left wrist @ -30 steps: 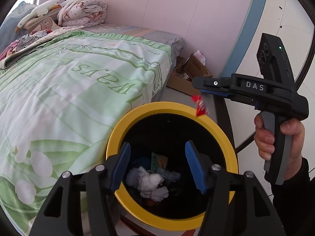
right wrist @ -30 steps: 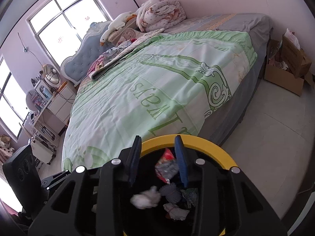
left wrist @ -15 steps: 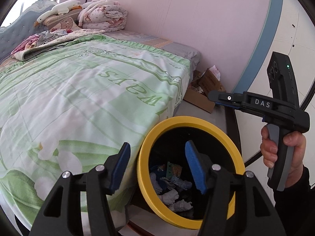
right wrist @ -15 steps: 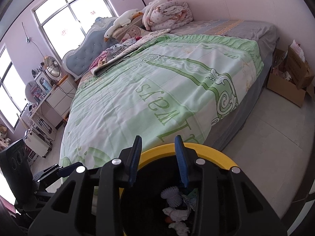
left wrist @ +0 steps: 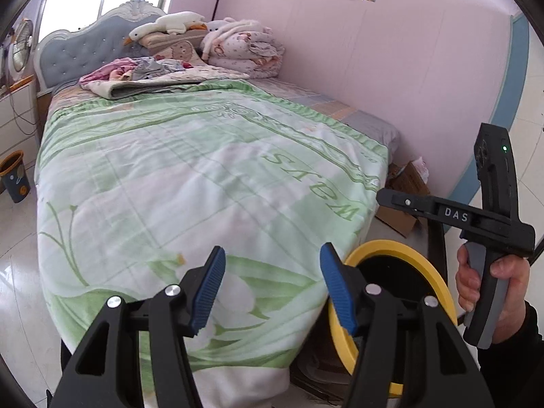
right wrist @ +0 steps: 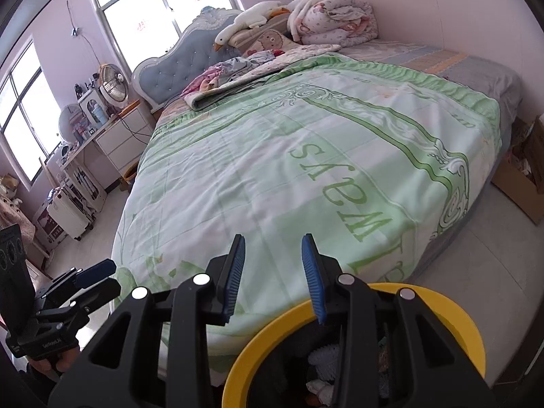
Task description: Collect trash
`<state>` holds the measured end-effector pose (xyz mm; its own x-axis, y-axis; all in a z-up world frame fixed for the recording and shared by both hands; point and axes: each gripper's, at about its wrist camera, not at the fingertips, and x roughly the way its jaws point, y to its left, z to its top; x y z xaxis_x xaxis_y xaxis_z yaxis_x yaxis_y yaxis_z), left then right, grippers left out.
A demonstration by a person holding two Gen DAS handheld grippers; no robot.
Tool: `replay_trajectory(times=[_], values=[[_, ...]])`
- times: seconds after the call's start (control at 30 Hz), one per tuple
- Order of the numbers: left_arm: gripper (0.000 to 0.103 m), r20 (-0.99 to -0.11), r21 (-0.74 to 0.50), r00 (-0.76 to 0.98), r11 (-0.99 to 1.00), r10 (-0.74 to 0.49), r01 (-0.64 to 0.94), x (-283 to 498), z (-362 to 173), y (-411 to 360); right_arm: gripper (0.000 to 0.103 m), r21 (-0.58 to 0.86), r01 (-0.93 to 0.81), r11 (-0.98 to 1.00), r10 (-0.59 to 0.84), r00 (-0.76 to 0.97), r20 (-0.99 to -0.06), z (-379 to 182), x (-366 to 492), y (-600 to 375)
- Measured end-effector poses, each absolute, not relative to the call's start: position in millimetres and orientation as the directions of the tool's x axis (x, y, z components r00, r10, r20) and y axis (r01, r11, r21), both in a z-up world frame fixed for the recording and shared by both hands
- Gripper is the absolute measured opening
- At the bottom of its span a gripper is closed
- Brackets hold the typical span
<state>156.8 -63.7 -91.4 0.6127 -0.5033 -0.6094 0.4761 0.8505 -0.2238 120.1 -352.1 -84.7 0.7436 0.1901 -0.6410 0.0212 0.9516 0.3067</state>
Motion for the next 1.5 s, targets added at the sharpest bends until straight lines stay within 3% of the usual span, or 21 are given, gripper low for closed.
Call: replay_trajectory(times=[0.2, 0.27, 0.37, 0.47, 0.63, 0.73, 1.2, 1.5], values=[[0.055, -0.572, -0.157, 0.721, 0.915, -0.391, 0.371, 161, -80, -25, 0.037, 0.258, -0.013, 0.966, 0.178, 0.757, -0.628, -83, 141, -317], [0.061, -0.563, -0.145, 0.740, 0.926, -0.367, 0.349, 160, -78, -15, 0.042, 0.234, -0.014, 0.972, 0.160, 0.769, -0.619, -80, 144, -307], [0.067, -0.544, -0.117, 0.772, 0.940, -0.330, 0.319, 156, -75, -5, 0.052, 0.213, -0.010, 0.977, 0.140, 0.784, -0.604, -75, 146, -296], [0.079, -0.512, -0.114, 0.802, 0.950, -0.308, 0.292, 150, -71, 3, 0.067, 0.192, -0.001, 0.981, 0.115, 0.807, -0.580, -70, 142, -288], [0.087, -0.480, -0.114, 0.832, 0.960, -0.279, 0.256, 142, -67, 10, 0.094, 0.196, 0.005, 0.981, 0.101, 0.843, -0.528, -59, 130, -282], [0.095, -0.433, -0.113, 0.863, 0.966, -0.259, 0.233, 133, -64, 15, 0.095, 0.185, 0.007, 0.983, 0.086, 0.866, -0.492, -54, 120, -279], [0.095, -0.318, -0.165, 0.928, 0.975, -0.193, 0.147, 86, -38, 28, 0.095, 0.053, 0.087, 0.995, -0.067, 0.951, -0.301, -31, 61, -254], [0.095, -0.292, -0.163, 0.936, 0.975, -0.197, 0.154, 68, -31, 22, 0.095, 0.094, 0.106, 0.990, -0.074, 0.952, -0.296, -31, 43, -255]])
